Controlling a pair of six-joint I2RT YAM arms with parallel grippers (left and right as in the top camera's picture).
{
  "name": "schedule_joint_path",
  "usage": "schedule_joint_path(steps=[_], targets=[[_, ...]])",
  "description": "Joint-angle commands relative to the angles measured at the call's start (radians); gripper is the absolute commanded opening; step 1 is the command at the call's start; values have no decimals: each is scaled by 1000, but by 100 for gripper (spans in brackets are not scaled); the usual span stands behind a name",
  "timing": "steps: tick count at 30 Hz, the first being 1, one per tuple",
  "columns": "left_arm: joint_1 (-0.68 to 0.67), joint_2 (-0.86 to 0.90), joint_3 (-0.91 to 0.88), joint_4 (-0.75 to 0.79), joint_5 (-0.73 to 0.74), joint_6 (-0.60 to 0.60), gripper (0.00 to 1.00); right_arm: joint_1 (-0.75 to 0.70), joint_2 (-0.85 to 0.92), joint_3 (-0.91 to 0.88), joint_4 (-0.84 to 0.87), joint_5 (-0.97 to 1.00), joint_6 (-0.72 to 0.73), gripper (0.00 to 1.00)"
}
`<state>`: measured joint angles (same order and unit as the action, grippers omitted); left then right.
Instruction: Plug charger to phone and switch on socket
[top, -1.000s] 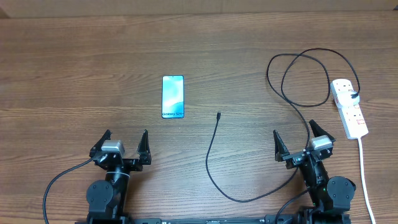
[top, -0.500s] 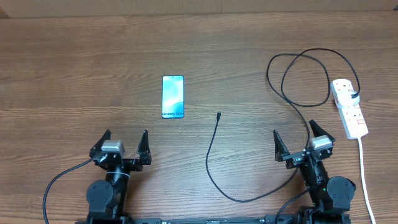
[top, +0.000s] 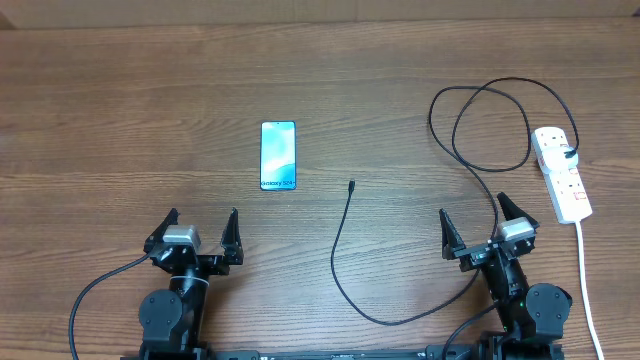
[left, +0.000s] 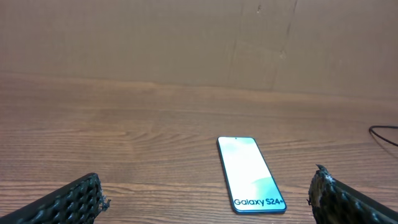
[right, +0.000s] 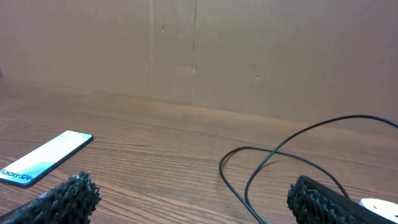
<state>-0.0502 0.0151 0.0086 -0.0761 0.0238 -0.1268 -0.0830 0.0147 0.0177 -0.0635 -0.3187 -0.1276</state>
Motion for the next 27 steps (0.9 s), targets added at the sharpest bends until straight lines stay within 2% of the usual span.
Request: schedule_joint_path(steps=[1, 21, 22, 25, 27], targets=[[6, -10, -4, -2, -8, 15, 100, 0, -11, -10, 6, -8, -1, 100], [6, -10, -4, 10, -26, 13, 100, 0, -11, -10, 6, -8, -1, 100], [6, -10, -4, 26, -23, -3, 100, 0, -11, -10, 6, -7, -1, 100], [6, -10, 10, 118, 38, -154, 99, 0, -11, -10, 6, -8, -1, 100], [6, -10, 53, 128, 109, -188, 100, 0, -11, -10, 6, -8, -1, 100]])
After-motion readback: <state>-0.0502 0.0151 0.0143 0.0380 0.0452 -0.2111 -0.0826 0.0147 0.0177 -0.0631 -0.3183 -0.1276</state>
